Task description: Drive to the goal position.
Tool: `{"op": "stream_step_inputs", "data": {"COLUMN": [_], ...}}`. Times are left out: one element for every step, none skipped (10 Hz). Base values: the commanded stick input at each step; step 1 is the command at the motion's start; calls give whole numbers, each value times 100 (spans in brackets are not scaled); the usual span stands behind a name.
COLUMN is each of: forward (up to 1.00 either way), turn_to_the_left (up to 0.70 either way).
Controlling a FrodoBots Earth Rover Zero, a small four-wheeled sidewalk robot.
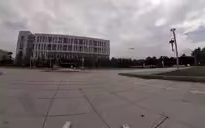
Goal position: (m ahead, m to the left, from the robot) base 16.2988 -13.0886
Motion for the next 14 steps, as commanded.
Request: {"op": "stream_step_inputs", "data": {"forward": [70,70,70,70,70,70,70,70,70,70,70,70,70,70], "turn_to_the_left": [0,0,0,0,0,0,0,0,0,0,0,0,0,0]}}
